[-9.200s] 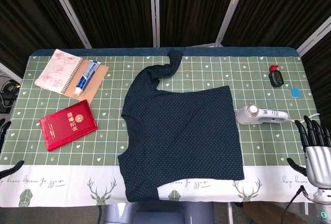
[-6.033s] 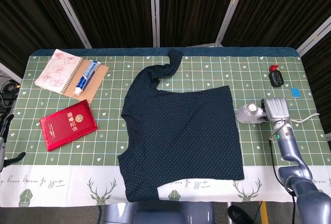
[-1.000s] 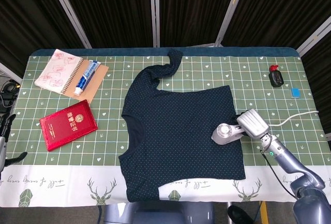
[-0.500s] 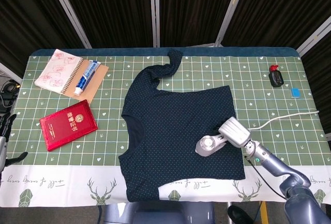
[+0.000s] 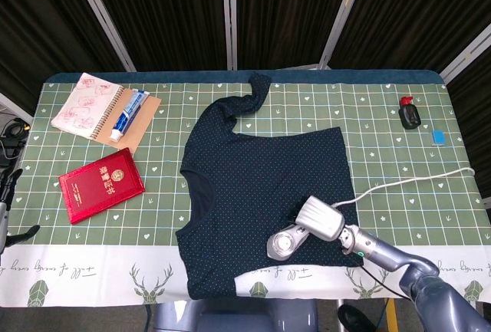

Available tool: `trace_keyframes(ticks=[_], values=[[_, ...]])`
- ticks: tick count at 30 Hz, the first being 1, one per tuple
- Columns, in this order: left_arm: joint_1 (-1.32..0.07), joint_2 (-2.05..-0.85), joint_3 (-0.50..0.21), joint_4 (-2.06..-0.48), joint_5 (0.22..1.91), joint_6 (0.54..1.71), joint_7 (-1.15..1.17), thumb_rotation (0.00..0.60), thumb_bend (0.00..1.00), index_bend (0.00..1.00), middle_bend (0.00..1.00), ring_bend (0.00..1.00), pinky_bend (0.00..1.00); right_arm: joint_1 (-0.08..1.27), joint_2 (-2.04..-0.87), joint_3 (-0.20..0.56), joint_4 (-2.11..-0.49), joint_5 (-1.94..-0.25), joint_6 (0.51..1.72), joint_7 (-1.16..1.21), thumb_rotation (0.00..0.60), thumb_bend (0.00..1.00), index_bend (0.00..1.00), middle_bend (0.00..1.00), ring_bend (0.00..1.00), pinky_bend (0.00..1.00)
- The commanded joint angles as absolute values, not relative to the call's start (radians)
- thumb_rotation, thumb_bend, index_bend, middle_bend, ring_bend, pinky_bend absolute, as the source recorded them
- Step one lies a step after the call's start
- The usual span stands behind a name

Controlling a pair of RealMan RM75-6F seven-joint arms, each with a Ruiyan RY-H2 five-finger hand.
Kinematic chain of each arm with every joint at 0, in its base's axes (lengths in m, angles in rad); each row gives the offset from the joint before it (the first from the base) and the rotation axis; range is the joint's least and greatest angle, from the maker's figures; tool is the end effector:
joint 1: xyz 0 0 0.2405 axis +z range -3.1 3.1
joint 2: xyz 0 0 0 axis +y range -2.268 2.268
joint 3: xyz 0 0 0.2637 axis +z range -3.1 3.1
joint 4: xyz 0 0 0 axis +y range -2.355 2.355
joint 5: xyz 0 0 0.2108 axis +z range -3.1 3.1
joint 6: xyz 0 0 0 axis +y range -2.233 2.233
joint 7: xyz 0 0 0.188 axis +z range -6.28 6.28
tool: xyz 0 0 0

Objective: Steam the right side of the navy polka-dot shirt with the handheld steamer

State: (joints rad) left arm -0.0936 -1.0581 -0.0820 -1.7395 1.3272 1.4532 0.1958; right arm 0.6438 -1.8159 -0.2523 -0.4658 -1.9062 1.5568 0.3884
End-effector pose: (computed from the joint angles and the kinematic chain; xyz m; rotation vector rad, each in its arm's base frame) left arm -0.3229 0.2312 0.1795 -1.3046 -0.8864 -0.7317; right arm -0.2135 -0.3279 -0.0480 2.3267 -0.2906 1.2207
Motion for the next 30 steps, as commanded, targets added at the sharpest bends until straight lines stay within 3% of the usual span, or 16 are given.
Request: trace_keyframes(ticks=[1,17,30], values=[[-0.093,-1.058,-0.082,-1.74,1.327,1.453,0.195,0.6,0.0,0.0,0.0,0.0,0.0,0.642,-1.805,-0.25,-0.476,-1.902,1.55,0.384,0.6,0.6,0.85,0.79,0.77,1.0],[-0.097,-1.062,-0.079,-1.742,1.33,1.448,0.206,0.6,0.0,0.0,0.0,0.0,0.0,0.526,-1.779,-0.215,-0.277,-1.807,1.479,0.582,0.6,0.6,0.85,0.79,0.77,1.0],[-0.099,-1.067,-0.075,-1.745,1.335,1.446,0.215,0.6,0.0,0.0,0.0,0.0,0.0,0.509,-1.811,-0.216,-0.223,-1.8,1.458,0.657,0.6,0.6,0.85,0.79,0.77,1.0]])
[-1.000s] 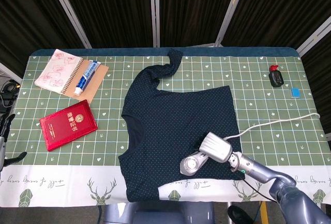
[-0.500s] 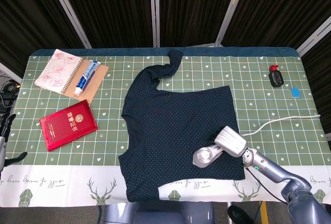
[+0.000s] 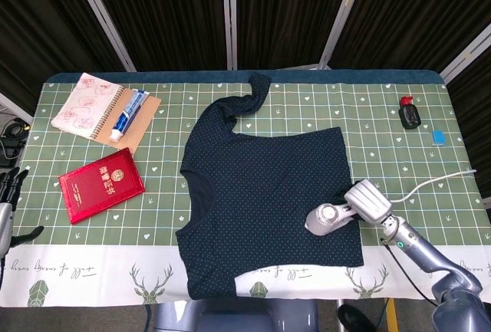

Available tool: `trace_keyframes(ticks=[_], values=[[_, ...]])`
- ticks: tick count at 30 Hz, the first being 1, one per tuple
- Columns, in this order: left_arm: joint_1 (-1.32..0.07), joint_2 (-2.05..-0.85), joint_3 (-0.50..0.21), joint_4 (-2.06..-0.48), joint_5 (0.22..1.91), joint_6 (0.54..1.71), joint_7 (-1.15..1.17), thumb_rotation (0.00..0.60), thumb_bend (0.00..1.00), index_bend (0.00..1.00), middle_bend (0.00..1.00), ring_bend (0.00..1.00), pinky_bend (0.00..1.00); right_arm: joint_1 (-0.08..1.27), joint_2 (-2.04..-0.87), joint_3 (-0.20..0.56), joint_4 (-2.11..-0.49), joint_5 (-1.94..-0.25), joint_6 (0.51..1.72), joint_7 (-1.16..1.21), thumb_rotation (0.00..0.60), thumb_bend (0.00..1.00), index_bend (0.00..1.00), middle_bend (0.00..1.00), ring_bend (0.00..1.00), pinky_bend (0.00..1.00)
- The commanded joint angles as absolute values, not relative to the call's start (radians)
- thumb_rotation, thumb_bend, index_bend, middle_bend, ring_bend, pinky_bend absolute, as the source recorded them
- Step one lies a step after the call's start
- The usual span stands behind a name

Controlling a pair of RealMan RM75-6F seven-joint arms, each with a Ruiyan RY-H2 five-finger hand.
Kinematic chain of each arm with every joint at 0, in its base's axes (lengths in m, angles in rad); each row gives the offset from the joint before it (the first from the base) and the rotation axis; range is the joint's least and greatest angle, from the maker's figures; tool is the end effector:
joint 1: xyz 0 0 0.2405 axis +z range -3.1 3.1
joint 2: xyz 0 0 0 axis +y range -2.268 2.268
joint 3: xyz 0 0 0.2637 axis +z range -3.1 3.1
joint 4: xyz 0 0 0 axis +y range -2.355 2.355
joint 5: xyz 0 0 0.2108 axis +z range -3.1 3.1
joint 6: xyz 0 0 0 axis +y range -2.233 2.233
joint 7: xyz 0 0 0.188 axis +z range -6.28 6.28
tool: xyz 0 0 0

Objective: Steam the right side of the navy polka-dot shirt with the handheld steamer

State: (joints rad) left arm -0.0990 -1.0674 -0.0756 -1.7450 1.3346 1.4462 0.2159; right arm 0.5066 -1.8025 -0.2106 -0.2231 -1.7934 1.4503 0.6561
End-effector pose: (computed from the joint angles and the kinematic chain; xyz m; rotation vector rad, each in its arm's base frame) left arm -0.3197 0.2316 0.1728 -1.3263 -0.8865 -0.7263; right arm -0.3076 -0.3523 0.0053 2.1050 -0.5992 0.9972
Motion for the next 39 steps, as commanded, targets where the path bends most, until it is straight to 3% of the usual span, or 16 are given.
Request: trace_keyframes(ticks=[1,24,39], values=[[-0.099,-1.067,-0.075,-1.746,1.335,1.446,0.214,0.6,0.0,0.0,0.0,0.0,0.0,0.51,-1.816,-0.218,-0.224,-1.804,1.462,0.655,0.6,0.6,0.85,0.79,0.77,1.0],[-0.097,-1.059,-0.077,-1.744,1.334,1.445,0.196,0.6,0.0,0.0,0.0,0.0,0.0,0.564,-1.91,-0.245,-0.264,-1.865,1.579,0.536,0.6,0.59,0.85,0.79,0.77,1.0],[-0.098,-1.058,-0.077,-1.744,1.333,1.443,0.193,0.6,0.0,0.0,0.0,0.0,0.0,0.597,-1.787,-0.076,-0.264,-1.691,1.529,0.622,0.6,0.6,0.85,0.79,0.77,1.0]])
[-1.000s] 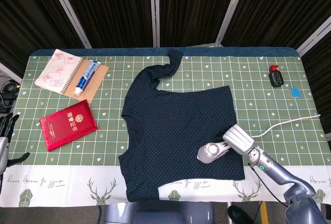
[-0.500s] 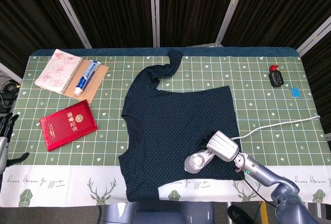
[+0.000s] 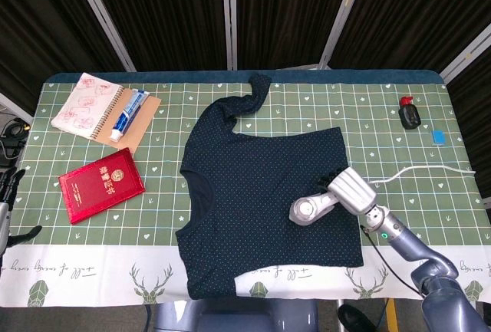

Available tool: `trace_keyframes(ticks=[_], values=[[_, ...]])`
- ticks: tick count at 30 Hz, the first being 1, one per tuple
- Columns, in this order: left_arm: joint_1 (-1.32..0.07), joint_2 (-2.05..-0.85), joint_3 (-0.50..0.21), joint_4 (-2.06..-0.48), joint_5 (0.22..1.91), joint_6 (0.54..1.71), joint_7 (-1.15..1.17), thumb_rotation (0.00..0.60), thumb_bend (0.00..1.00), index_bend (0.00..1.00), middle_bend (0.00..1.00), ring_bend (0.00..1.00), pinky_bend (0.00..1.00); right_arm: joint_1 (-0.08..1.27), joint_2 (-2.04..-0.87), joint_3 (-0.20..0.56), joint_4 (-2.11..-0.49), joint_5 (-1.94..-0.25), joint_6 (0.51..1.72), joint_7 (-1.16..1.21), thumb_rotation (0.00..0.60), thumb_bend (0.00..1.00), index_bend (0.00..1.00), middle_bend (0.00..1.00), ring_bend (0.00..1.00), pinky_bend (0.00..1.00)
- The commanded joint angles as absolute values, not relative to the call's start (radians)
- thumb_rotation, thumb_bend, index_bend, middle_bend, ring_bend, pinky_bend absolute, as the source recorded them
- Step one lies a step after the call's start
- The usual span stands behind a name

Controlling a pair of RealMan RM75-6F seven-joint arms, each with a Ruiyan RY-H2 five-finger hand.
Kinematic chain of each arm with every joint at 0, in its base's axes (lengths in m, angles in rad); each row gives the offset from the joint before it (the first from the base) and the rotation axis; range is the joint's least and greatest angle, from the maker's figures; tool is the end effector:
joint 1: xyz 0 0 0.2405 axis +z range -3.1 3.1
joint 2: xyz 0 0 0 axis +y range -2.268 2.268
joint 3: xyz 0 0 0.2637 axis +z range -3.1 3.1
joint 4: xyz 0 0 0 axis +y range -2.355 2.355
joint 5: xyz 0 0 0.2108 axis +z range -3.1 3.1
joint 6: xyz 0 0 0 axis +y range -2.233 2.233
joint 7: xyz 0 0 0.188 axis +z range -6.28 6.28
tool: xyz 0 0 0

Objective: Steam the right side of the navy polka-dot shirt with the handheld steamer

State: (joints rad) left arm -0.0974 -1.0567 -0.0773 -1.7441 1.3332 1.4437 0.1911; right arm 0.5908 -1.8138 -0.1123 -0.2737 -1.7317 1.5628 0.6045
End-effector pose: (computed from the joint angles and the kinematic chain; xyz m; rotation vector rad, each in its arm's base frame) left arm -0.3212 0.2315 0.1765 -1.3180 -0.8970 -0.7357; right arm -0.2521 -0.3795 0.0263 1.9749 -0.4445 1.2424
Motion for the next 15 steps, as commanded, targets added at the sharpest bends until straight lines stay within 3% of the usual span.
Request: trace_keyframes(ticks=[1,4,7,15], values=[[-0.098,-1.058,-0.076,-1.745,1.333,1.442,0.194,0.6,0.0,0.0,0.0,0.0,0.0,0.598,-1.778,-0.063,-0.261,-1.675,1.51,0.628,0.6,0.6,0.85,0.79,0.77,1.0],[-0.1,-1.061,-0.074,-1.746,1.334,1.438,0.2,0.6,0.0,0.0,0.0,0.0,0.0,0.593,-1.756,0.014,-0.234,-1.572,1.323,0.648,0.6,0.59,0.85,0.78,0.77,1.0],[-0.1,-1.062,-0.074,-1.747,1.333,1.438,0.202,0.6,0.0,0.0,0.0,0.0,0.0,0.591,-1.758,0.038,-0.217,-1.532,1.203,0.623,0.6,0.59,0.83,0.77,0.75,1.0],[-0.101,-1.063,-0.075,-1.747,1.331,1.438,0.206,0.6,0.0,0.0,0.0,0.0,0.0,0.595,-1.769,0.087,-0.2,-1.46,1.0,0.526,0.6,0.58,0.76,0.72,0.7,0.96]])
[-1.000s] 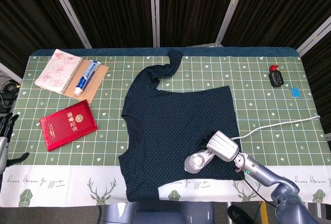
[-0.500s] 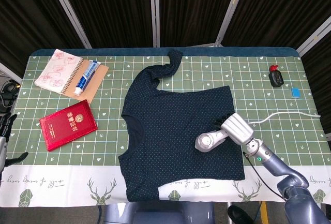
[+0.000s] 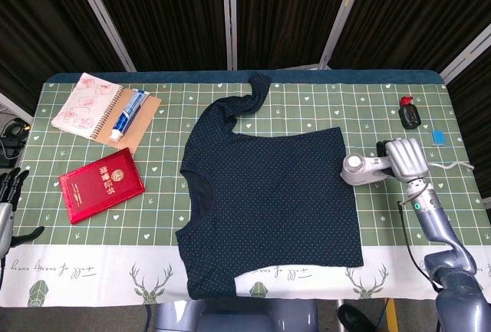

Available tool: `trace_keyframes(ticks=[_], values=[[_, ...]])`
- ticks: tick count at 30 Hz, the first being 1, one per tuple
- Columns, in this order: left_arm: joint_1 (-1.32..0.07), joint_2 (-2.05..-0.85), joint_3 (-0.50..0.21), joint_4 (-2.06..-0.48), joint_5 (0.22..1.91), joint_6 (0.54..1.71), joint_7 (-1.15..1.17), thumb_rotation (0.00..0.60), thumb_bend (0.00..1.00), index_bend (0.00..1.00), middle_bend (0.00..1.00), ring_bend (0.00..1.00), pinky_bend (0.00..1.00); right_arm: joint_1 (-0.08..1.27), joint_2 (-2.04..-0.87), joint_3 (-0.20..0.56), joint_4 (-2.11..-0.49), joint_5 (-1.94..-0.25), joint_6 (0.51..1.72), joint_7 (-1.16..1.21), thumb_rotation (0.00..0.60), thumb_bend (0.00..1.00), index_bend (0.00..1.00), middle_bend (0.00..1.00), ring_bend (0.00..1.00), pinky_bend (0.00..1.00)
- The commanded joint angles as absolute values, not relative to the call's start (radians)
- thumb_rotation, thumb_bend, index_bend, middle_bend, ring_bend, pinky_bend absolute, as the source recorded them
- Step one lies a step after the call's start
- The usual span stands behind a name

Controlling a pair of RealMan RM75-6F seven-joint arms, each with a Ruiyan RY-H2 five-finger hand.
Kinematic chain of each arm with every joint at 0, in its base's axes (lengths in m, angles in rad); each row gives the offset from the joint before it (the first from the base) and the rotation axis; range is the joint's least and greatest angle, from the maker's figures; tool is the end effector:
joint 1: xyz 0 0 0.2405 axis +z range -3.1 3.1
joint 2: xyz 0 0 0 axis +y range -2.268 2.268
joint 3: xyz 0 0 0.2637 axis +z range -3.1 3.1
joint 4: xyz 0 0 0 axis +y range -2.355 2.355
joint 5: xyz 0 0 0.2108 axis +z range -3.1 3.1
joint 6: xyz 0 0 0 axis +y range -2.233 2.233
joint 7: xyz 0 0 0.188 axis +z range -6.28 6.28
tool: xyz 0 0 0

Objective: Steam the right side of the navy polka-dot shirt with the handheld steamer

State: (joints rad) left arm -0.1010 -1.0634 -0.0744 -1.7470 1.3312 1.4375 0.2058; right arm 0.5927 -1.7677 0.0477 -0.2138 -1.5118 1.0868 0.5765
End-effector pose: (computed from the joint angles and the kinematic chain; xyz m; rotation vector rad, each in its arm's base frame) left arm -0.3204 0.2318 0.1724 -1.3277 -0.8997 -0.7274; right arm -0.3518 -0.4400 0.0866 1.5739 -0.7342 0.8288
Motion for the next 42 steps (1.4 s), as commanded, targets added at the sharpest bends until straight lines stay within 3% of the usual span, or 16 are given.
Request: trace_keyframes(ticks=[1,4,6,8,10,11,14,19,24,31,42], values=[[-0.101,-1.064,-0.075,-1.747,1.33,1.438,0.207,0.6,0.0,0.0,0.0,0.0,0.0,0.596,-1.77,0.093,-0.201,-1.454,0.993,0.522,0.6,0.58,0.76,0.72,0.69,0.96],[-0.101,-1.064,-0.075,-1.747,1.329,1.439,0.206,0.6,0.0,0.0,0.0,0.0,0.0,0.597,-1.769,0.113,-0.209,-1.433,0.975,0.518,0.6,0.54,0.7,0.67,0.65,0.91],[-0.102,-1.064,-0.075,-1.747,1.33,1.437,0.207,0.6,0.0,0.0,0.0,0.0,0.0,0.598,-1.763,0.113,-0.215,-1.431,0.959,0.514,0.6,0.4,0.58,0.58,0.55,0.81],[-0.102,-1.063,-0.074,-1.747,1.33,1.435,0.206,0.6,0.0,0.0,0.0,0.0,0.0,0.598,-1.755,0.107,-0.223,-1.435,0.934,0.507,0.6,0.15,0.38,0.4,0.39,0.6],[-0.102,-1.063,-0.074,-1.748,1.332,1.436,0.206,0.6,0.0,0.0,0.0,0.0,0.0,0.599,-1.743,0.103,-0.237,-1.437,0.916,0.502,0.6,0.03,0.24,0.26,0.24,0.42],[-0.102,-1.062,-0.074,-1.749,1.333,1.436,0.204,0.6,0.0,0.0,0.0,0.0,0.0,0.599,-1.735,0.102,-0.248,-1.437,0.906,0.499,0.6,0.0,0.18,0.19,0.15,0.33],[-0.101,-1.06,-0.073,-1.751,1.336,1.438,0.201,0.6,0.0,0.0,0.0,0.0,0.0,0.594,-1.713,0.082,-0.264,-1.456,0.904,0.45,0.6,0.0,0.07,0.06,0.01,0.18],[-0.099,-1.056,-0.07,-1.756,1.345,1.442,0.193,0.6,0.0,0.0,0.0,0.0,0.0,0.568,-1.655,0.064,-0.351,-1.475,0.957,0.382,0.6,0.0,0.0,0.0,0.0,0.04],[-0.097,-1.05,-0.069,-1.759,1.351,1.445,0.183,0.6,0.0,0.0,0.0,0.0,0.0,0.526,-1.526,0.062,-0.57,-1.478,1.029,0.317,0.6,0.0,0.0,0.0,0.0,0.0],[-0.089,-1.034,-0.063,-1.77,1.376,1.458,0.157,0.6,0.0,0.0,0.0,0.0,0.0,0.452,-1.238,0.039,-1.071,-1.459,1.052,0.21,0.6,0.0,0.0,0.0,0.0,0.0],[-0.066,-1.011,-0.046,-1.781,1.438,1.501,0.122,0.6,0.0,0.0,0.0,0.0,0.0,0.343,-1.117,0.023,-1.349,-1.485,1.224,0.173,0.6,0.0,0.0,0.0,0.0,0.0]])
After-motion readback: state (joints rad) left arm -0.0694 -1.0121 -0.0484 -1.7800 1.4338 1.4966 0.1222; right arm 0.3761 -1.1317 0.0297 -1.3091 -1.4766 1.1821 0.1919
